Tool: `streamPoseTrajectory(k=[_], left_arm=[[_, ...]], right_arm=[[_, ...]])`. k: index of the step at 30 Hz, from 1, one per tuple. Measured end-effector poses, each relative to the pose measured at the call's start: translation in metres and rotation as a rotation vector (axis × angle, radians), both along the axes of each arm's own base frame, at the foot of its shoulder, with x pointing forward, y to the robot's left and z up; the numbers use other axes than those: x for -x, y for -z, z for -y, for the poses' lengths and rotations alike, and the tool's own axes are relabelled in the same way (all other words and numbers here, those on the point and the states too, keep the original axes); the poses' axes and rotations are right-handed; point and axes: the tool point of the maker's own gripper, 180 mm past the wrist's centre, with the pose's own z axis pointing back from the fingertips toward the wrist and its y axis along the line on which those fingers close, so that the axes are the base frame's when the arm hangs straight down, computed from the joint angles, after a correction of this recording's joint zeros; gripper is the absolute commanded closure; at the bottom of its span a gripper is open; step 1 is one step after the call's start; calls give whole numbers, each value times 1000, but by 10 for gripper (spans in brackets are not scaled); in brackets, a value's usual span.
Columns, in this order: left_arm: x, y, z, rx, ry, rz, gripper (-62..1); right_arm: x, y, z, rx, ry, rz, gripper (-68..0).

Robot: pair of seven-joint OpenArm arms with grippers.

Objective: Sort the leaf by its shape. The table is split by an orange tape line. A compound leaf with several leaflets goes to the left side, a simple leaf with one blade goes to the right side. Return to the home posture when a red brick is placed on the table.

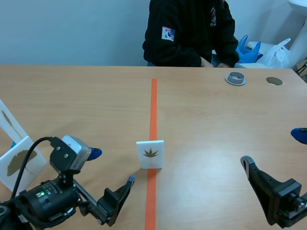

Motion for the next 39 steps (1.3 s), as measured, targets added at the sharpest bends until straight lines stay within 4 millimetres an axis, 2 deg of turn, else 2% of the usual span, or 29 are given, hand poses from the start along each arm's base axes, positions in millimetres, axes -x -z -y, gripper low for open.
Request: streamPoseTrajectory(k=[6,10,16,20,21,28,32,35,39], left_arm=[[-21,15,25,-30,-2,26,-623],[-27,26,43,-56,34,22,-623],[-29,26,70,-24,71,29,-623],[-29,22,77,-7,76,41,-623],[-29,22,78,-7,75,41,-588],[-35,21,71,-33,32,65,-239],[-35,21,71,-32,32,64,-96],[-35,21,71,-32,32,64,-36],[-34,20,72,-29,33,65,-36]], right_arm=[[0,0,0,0,0,0,-679],[0,0,0,0,0,0,-679],[0,0,0,0,0,0,-679],[0,0,0,0,0,0,-679],[0,0,0,0,0,0,-679],[0,0,0,0,0,0,-679],[0,0,0,-4,2,1,-679],[0,0,0,-3,1,1,-679],[0,0,0,-3,1,1,-679]])
